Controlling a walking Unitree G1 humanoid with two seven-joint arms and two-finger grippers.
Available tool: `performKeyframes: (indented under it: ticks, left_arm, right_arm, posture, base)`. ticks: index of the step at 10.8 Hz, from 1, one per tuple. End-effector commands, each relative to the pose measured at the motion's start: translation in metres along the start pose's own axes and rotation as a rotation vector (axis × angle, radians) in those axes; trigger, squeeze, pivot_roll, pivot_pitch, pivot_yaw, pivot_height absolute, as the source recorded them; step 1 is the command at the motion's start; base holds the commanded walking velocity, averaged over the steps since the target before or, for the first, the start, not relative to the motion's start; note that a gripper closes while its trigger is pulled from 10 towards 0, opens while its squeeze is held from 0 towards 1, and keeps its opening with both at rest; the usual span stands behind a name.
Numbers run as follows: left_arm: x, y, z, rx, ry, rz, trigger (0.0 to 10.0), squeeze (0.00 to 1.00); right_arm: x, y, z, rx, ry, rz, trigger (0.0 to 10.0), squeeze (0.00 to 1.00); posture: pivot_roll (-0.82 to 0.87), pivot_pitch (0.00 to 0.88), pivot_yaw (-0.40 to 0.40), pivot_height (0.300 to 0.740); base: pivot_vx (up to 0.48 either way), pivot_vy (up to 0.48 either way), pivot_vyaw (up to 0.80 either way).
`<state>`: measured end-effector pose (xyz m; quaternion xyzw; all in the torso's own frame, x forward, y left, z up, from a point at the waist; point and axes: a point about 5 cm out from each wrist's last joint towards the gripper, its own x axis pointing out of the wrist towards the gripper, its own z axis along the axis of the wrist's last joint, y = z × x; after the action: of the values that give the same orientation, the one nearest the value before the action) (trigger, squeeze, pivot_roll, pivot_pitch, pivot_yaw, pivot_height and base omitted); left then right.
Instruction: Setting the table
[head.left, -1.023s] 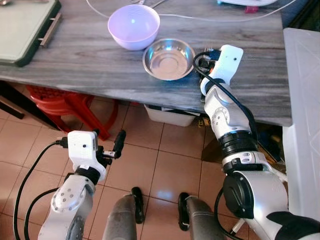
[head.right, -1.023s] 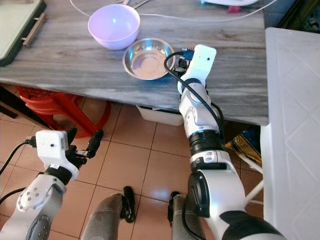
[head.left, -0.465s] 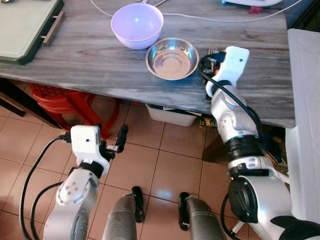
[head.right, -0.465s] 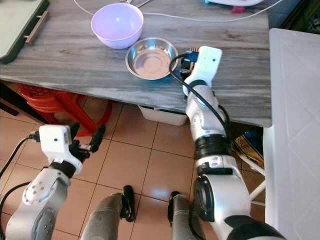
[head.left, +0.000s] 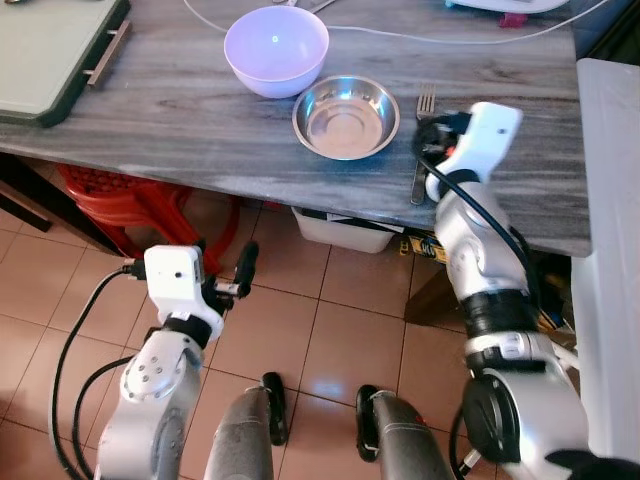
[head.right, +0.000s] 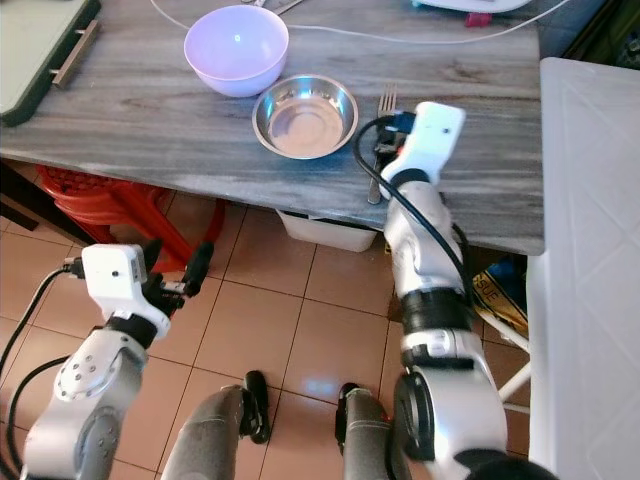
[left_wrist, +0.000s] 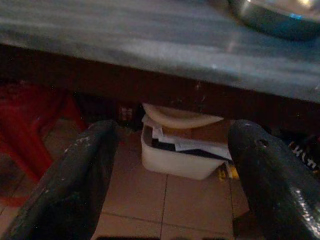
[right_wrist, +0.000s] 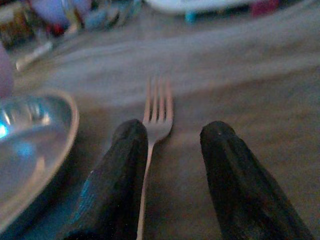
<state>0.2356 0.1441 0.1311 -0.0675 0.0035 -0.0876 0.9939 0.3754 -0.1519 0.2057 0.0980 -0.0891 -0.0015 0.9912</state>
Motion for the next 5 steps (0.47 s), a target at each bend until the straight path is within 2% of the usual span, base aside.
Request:
performKeyframes:
  ticks: [1, 2, 3, 4, 5]
  left_arm:
    - [-0.002, 0.005, -0.007, 0.009, 0.023, 0.032, 10.0, 0.00]
    - [-0.002, 0.008, -0.009, 0.018, 0.018, 0.058, 10.0, 0.00]
    - [-0.001, 0.010, -0.010, 0.024, 0.025, 0.094, 10.0, 0.00]
    - [0.000, 0.012, -0.010, 0.026, 0.025, 0.113, 10.0, 0.00]
    - [0.001, 0.013, -0.010, 0.022, 0.021, 0.112, 10.0, 0.00]
  right_arm:
    - [-0.003, -0.001, 0.008, -0.009, -0.060, 0.017, 10.0, 0.00]
    - [-0.012, -0.004, 0.016, -0.071, -0.139, 0.027, 10.0, 0.00]
    - [-0.027, -0.012, 0.014, -0.138, -0.161, 0.005, 10.0, 0.00]
    - [-0.043, -0.019, 0.008, -0.180, -0.149, -0.004, 10.0, 0.00]
    - [-0.051, -0.023, 0.003, -0.187, -0.126, -0.017, 10.0, 0.00]
  posture:
    - [0.03, 0.212, 0.023, 0.740]
    - [0.03, 0.190, 0.019, 0.740]
    - [0.03, 0.166, 0.009, 0.740]
    - [0.02, 0.156, 0.004, 0.740]
    - [0.02, 0.156, 0.004, 0.740]
  base:
    - [0.000, 0.000, 0.00]
    - [0.000, 0.000, 0.00]
    - [0.000, 0.000, 0.00]
    - [0.000, 0.000, 0.00]
    - [0.000, 0.000, 0.00]
